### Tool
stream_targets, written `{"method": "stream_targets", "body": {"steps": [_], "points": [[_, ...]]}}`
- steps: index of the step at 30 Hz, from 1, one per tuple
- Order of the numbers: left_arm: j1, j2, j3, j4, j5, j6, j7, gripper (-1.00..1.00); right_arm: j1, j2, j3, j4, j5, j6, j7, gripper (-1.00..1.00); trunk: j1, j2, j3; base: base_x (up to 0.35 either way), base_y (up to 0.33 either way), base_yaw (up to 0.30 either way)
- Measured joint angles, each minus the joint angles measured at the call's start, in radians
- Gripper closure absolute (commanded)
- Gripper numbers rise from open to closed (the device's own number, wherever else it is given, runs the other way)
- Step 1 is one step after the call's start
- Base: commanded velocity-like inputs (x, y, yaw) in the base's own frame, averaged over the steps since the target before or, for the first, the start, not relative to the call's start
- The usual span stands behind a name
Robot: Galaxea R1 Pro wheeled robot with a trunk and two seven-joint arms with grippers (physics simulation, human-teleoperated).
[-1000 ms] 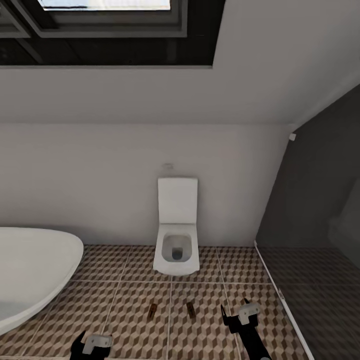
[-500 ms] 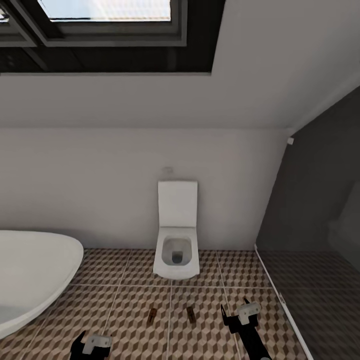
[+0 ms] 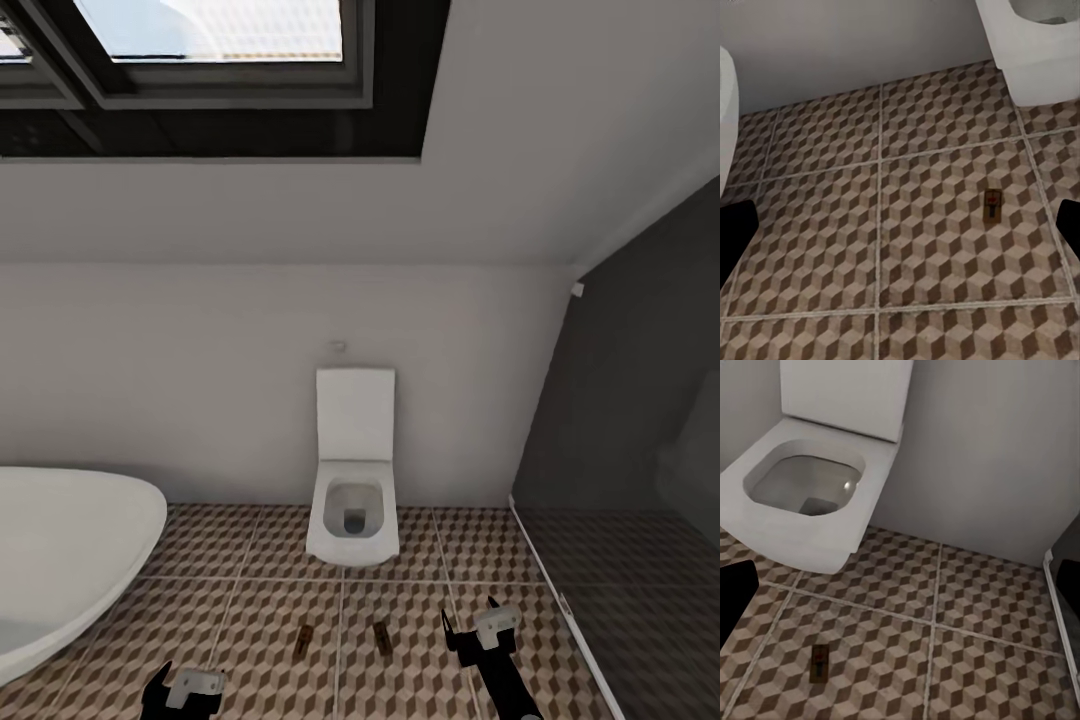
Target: Take the four mousetraps from the cabinet in the bathroom and place them on the bathroom floor. Make sure all four end up on the same floor surface, and ensure that at least two of them are either under or directly next to the same bathroom sink.
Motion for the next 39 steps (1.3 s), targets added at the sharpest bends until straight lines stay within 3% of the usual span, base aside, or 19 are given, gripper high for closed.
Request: {"method": "stream_targets", "body": {"steps": [39], "points": [[0.000,-0.010,0.000,0.000,0.000,0.000,0.000,-1.00,0.000,0.000,0.000,0.000,0.000,0.003,0.000,-1.00,0.000,0.000,0.003,0.000,0.000,0.000]]}}
